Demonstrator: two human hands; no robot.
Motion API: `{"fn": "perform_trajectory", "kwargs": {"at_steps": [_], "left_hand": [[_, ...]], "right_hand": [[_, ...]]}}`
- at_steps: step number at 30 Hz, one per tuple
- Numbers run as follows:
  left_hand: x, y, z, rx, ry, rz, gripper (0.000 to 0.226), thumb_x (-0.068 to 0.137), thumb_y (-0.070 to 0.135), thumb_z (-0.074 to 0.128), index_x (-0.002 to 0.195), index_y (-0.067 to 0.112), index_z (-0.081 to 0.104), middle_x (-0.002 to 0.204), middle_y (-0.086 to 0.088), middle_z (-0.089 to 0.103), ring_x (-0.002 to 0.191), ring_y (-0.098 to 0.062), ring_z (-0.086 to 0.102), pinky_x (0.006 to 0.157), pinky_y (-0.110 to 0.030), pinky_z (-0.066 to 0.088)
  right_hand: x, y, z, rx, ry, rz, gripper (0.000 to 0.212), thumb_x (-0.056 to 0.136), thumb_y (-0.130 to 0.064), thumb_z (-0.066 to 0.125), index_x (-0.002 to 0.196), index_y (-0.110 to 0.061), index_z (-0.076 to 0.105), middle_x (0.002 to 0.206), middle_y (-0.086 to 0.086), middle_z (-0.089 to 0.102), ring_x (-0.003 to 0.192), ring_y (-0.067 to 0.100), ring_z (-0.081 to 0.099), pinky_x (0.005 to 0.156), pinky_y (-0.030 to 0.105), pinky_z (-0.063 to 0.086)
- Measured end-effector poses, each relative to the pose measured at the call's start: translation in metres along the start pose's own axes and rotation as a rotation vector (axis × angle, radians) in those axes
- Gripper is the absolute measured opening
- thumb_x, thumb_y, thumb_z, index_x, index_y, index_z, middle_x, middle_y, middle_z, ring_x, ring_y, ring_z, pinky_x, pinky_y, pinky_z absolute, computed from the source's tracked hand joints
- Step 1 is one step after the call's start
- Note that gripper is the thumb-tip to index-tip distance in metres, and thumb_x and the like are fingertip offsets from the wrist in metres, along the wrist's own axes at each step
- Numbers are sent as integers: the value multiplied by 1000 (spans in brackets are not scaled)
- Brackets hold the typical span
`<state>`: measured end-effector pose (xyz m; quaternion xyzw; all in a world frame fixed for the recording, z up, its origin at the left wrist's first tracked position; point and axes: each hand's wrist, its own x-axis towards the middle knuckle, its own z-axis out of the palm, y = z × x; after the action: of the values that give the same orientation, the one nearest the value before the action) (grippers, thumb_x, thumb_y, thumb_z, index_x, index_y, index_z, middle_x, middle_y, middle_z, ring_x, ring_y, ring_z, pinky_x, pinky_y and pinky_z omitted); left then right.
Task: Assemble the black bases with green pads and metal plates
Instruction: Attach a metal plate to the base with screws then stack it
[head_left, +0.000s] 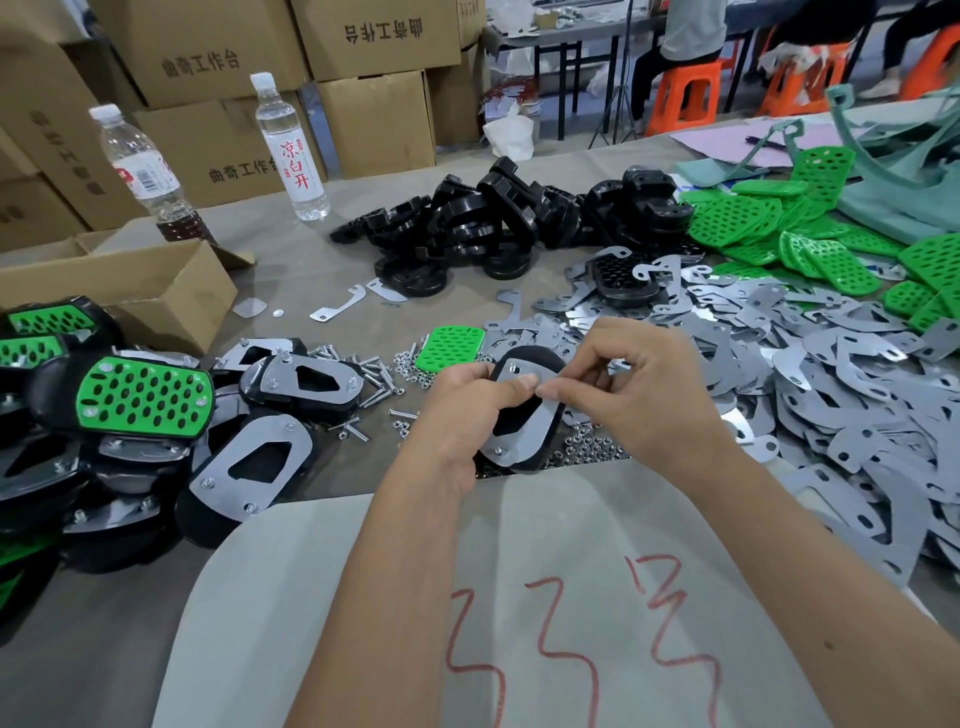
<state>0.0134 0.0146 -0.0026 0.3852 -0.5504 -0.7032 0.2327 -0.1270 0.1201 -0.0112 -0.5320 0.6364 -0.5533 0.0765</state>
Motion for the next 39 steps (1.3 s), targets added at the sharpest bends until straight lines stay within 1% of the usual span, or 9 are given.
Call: {"fn": "perform_trajectory", "kwargs": {"at_steps": [6,13,20,23,26,28,30,35,39], "left_hand": [[3,-2,0,-9,27,2,11,90,4,73,100,2,75,81,-10,77,68,-23,72,59,-28,56],[2,-3,2,-4,25,14,11,90,4,73,100,0,74,79,-9,77,63,-20,72,51,-24,53],[3,-2,0,-102,63,19,19,91,4,72,109,-2,73,100,-20,78,80,-30,73,76,-41,59],[5,-1,-2,-161,87,3,21,92,4,70,111,-3,73,101,-21,78,80,-29,73,72,-37,60],[5,0,-2,-178,89,-19,14,92,4,69,105,0,74,90,-14,78,73,-25,74,59,-29,60],[6,-1,-1,-166,84,-10,13,92,4,69,103,1,75,92,-14,78,76,-27,74,65,-32,61],[5,-1,-1,-161,95,2,15,92,4,70,105,1,75,95,-15,78,80,-28,73,72,-36,59],[7,-1,-3,-208,142,-29,18,90,5,73,106,-2,73,94,-17,79,76,-27,74,72,-39,61],[8,-3,-1,-182,121,-15,3,91,3,71,90,6,73,74,-6,77,61,-18,73,49,-24,55]], "right_hand": [[-1,3,-1,110,-52,73,12,79,-8,88,82,-17,80,77,1,64,66,19,61,53,49,57],[-1,6,3,71,10,35,29,71,-15,95,66,-18,67,64,-10,61,58,9,50,52,25,46],[-4,5,5,93,-66,53,30,82,-15,87,110,-23,81,77,-4,63,70,17,58,60,34,54],[-6,2,3,177,-65,96,3,86,-14,83,89,-15,82,74,6,66,59,13,57,52,31,51],[-6,8,2,115,46,75,28,90,-24,80,69,-10,69,63,8,59,54,13,51,51,36,46],[-6,1,3,154,4,82,5,93,-21,77,94,-17,79,66,6,57,59,11,52,55,25,45],[-8,-3,8,202,-92,115,19,95,-18,73,113,-21,79,67,12,57,61,11,52,56,15,43],[-10,-1,0,211,52,114,62,100,-39,63,57,4,53,47,-7,32,45,8,28,45,20,27],[-10,-11,6,241,-80,146,23,100,-46,60,101,-33,79,52,-5,45,50,10,37,49,21,39]]}}
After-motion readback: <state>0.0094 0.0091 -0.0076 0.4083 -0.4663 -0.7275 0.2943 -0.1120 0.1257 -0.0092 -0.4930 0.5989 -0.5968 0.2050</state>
